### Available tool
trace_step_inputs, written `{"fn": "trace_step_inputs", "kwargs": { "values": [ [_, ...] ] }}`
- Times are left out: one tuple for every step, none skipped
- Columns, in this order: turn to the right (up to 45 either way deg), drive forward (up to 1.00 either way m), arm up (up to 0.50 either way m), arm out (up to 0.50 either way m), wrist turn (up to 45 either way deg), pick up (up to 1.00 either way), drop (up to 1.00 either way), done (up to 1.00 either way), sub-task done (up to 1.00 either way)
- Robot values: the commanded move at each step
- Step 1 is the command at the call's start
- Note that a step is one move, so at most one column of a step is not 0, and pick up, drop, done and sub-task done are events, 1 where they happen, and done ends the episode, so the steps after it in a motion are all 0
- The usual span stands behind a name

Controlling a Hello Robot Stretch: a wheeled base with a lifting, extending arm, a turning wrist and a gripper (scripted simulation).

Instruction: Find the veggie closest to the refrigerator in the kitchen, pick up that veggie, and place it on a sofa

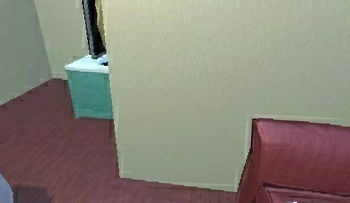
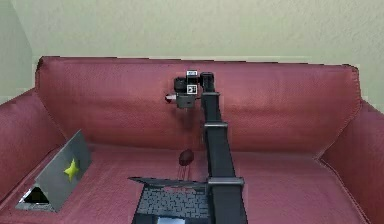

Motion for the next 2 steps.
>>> {"fn": "trace_step_inputs", "kwargs": {
  "values": [
    [0.0,0.0,0.0,-0.08,0.0,0.0,0.0,0.0,0.0],
    [0.0,0.0,0.0,0.0,0.0,0.0,0.0,1.0,0.0]
  ]
}}
